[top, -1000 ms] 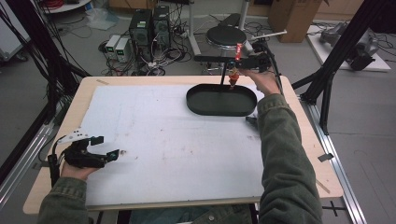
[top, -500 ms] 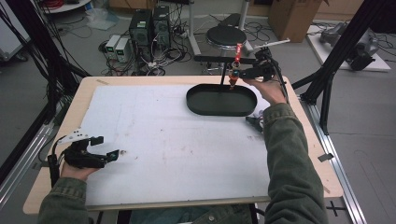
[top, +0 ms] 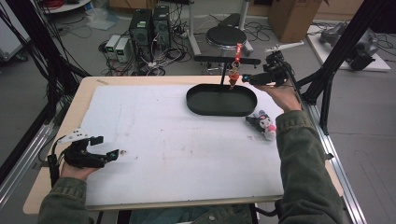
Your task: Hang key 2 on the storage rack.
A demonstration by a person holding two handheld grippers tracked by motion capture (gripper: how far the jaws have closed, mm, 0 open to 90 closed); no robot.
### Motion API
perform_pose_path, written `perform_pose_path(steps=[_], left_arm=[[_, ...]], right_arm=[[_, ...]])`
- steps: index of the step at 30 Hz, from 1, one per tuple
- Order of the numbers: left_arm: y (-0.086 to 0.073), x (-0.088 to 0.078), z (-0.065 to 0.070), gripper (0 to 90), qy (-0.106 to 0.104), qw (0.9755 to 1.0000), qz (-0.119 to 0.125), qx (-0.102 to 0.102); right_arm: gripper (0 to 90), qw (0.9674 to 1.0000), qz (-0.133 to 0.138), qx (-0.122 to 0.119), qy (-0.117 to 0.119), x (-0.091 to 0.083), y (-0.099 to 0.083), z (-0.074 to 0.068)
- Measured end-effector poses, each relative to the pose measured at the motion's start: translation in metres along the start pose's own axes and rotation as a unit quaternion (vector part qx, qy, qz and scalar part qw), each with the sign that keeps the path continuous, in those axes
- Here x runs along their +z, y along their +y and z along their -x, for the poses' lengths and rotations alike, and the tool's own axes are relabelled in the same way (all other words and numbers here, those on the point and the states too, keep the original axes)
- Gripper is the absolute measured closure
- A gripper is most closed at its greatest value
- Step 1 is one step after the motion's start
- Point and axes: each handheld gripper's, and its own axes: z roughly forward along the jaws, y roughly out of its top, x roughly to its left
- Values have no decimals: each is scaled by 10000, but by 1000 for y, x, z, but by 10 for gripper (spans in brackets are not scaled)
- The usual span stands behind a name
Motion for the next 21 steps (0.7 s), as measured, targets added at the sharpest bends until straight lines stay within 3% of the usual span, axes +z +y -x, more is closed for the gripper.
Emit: perform_pose_path(steps=[6,9,21], left_arm=[[0,0,0,18,-2,10000,-7,-2],[0,1,0,17,9,10000,-4,-23],[0,1,0,17,15,10000,-19,-29]], right_arm=[[6,9998,-134,159,-73,-7,-25,7],[6,9994,-287,108,-177,-6,-36,10],[6,9985,-321,425,-132,-8,-74,22]])
